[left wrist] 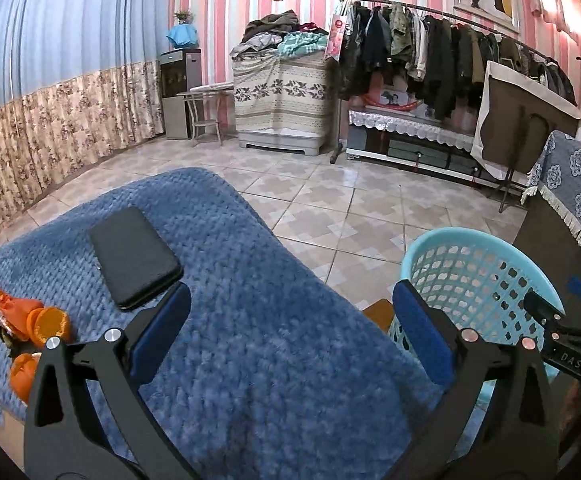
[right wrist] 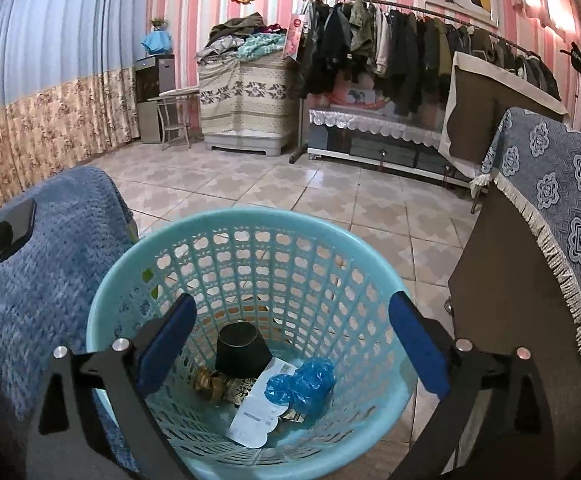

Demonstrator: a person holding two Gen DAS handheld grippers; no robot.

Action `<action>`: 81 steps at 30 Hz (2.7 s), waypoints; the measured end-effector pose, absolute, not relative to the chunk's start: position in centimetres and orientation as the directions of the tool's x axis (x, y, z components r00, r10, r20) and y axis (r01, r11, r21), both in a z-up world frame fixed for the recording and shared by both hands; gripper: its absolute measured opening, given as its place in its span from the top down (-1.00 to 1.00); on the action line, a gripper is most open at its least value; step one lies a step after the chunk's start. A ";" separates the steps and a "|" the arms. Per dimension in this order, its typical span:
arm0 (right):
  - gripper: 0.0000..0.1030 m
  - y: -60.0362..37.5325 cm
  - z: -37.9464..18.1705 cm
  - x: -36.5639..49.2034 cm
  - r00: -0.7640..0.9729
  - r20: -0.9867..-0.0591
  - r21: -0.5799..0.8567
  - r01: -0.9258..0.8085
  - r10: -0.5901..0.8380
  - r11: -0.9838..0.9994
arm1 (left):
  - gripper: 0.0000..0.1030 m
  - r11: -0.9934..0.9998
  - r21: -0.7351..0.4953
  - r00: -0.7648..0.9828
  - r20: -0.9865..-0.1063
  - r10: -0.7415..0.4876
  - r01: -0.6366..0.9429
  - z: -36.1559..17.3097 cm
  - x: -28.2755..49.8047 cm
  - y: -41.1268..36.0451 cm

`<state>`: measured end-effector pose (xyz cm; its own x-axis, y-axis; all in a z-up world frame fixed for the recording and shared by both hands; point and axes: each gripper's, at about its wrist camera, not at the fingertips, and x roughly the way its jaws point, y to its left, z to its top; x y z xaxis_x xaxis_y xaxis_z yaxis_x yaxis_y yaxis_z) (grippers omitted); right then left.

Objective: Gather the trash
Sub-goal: 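Move both open tools back over the blanket, then grasp the orange peel on the cream lid with the right tool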

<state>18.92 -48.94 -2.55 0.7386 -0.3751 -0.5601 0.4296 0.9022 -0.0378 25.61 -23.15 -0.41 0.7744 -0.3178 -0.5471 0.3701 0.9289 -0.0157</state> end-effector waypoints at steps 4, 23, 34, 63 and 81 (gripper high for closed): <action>-0.92 -48.7 -2.4 18.7 0.739 -0.560 -0.041 0.426 -0.374 0.904 | -0.89 0.938 0.004 0.791 -0.538 -0.290 0.347 -0.1 25.1 -21.9; -0.92 -44.8 -1.2 19.0 0.756 -0.584 -0.055 0.328 -0.297 0.943 | -0.90 0.991 0.018 0.829 -0.550 -0.098 0.129 -0.1 21.2 -8.0; -0.92 -38.5 -1.3 20.9 0.768 -0.620 -0.064 0.150 -0.157 0.987 | -0.90 0.999 0.021 0.816 -0.576 0.036 -0.029 -1.2 22.3 1.2; -0.86 -13.8 -0.8 27.1 0.721 -0.642 0.021 -0.326 0.263 0.945 | -0.89 0.970 -0.074 0.783 -0.606 0.141 -0.232 -3.7 20.4 15.6; 0.14 -10.4 -3.4 29.6 0.580 -0.738 0.126 -0.384 0.345 0.915 | -0.89 0.977 -0.068 0.787 -0.605 0.122 -0.204 -3.3 19.6 16.4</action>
